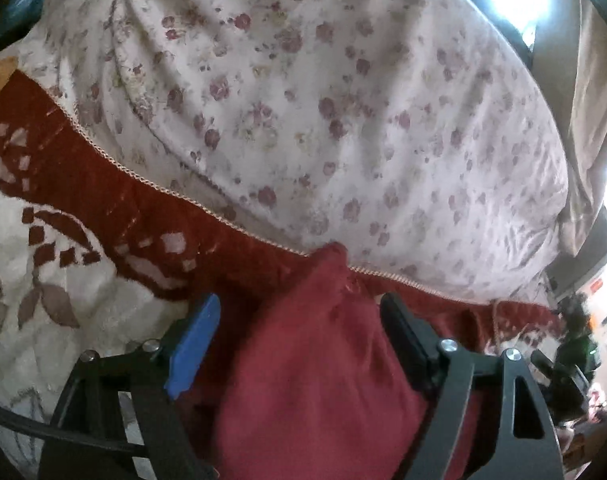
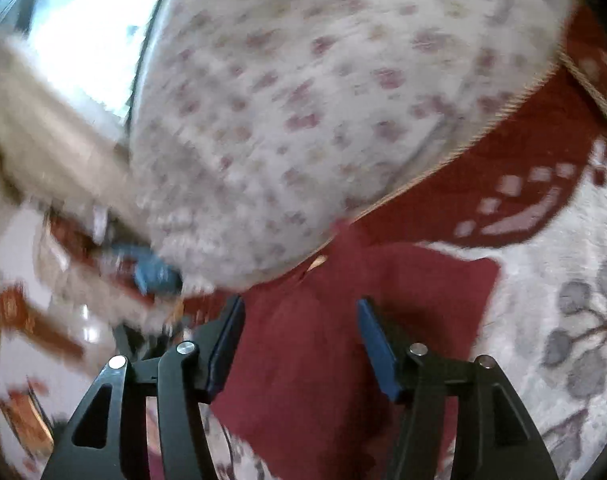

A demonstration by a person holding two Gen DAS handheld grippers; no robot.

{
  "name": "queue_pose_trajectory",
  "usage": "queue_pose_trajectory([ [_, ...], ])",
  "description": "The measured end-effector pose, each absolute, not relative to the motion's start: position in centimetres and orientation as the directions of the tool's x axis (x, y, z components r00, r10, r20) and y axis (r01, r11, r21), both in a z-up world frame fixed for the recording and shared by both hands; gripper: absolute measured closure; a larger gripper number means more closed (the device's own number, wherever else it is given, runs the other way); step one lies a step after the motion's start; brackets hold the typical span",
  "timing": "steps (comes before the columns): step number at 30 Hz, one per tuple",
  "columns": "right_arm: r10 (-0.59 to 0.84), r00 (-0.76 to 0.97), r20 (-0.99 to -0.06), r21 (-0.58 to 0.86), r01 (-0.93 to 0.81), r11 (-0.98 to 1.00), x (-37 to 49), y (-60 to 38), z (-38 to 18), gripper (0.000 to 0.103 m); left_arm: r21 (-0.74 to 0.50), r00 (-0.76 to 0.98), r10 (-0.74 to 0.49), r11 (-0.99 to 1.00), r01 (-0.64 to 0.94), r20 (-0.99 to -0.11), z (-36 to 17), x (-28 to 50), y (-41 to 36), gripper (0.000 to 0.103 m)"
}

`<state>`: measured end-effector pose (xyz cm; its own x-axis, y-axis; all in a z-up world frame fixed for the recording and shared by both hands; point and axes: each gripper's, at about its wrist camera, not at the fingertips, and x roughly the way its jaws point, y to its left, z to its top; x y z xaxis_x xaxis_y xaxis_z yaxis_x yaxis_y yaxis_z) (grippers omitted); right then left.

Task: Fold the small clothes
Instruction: 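Lower the folded sweatshirt onto the bed cover and open both grippers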

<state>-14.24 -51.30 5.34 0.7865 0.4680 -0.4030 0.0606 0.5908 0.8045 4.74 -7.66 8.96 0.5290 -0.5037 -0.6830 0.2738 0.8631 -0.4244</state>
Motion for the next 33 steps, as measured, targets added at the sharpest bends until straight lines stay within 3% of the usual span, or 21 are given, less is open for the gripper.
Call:
queue_pose_trajectory([
  [4,0.464,0.697,-0.546,0.683,0.05,0.728,-10.6,-46.3,4.6,0.04,-0.293,0.464,-0.371,0.927,0.233,-0.805,5.7,5.8,-9.5,0.022],
  [7,0.318,0.661,-0.68,0.572,0.206,0.794,-6.8,-46.3,1.8,0.043,-0.207,0.43,-0.281,0.955,0.213,-0.858,2.9,6.9,-10.1,0.022],
  [9,0.267,0.658,-0.703,0.55,0.266,0.791,-4.9,-47.6,0.1,0.054,-0.224,0.425,-0.291,0.954,0.2,-0.857,2.3,7.1,-9.8,0.022],
  [11,0.279,0.654,-0.703,0.575,0.292,0.764,-4.7,-48.4,0.1,0.057,-0.246,0.426,-0.309,0.949,0.198,-0.85,2.7,6.9,-9.3,0.022],
  [13,0.262,0.672,-0.692,0.556,0.266,0.787,-6.1,-48.2,1.7,0.053,-0.272,0.433,-0.338,0.94,0.208,-0.835,3.8,6.3,-8.6,0.022],
  [15,0.237,0.69,-0.684,0.512,0.222,0.83,-8.9,-47.6,3.7,0.041,-0.303,0.446,-0.376,0.925,0.23,-0.812,5.2,5.3,-7.9,0.022],
  [18,0.262,0.697,-0.668,0.492,0.15,0.857,-14.5,-46.6,5.8,0.039,-0.3,0.475,-0.388,0.92,0.252,-0.79,7.3,3.5,-7.1,0.022],
  [23,0.231,0.629,-0.742,0.374,0.102,0.922,-19.1,-42.5,5.0,0.039,-0.304,0.489,-0.381,0.924,0.231,-0.785,9.3,1.1,-6.4,0.021],
  [25,0.196,0.595,-0.779,0.321,0.11,0.941,-19.4,-41.5,3.4,0.056,-0.322,0.492,-0.395,0.918,0.23,-0.776,9.8,-0.2,-6.3,0.021],
  [26,0.194,0.577,-0.793,0.309,0.106,0.945,-19.2,-41.0,2.6,0.079,-0.324,0.488,-0.397,0.918,0.23,-0.778,9.9,-0.9,-6.3,0.021],
  [28,0.174,0.594,-0.786,0.289,0.104,0.952,-19.5,-41.1,2.6,0.092,-0.314,0.477,-0.392,0.919,0.237,-0.787,9.6,-2.1,-6.1,0.021],
  [33,0.196,0.626,-0.755,0.34,0.119,0.933,-21.8,-42.9,4.7,0.096,-0.255,0.476,-0.331,0.942,0.218,-0.815,7.6,-4.0,-4.5,0.019],
])
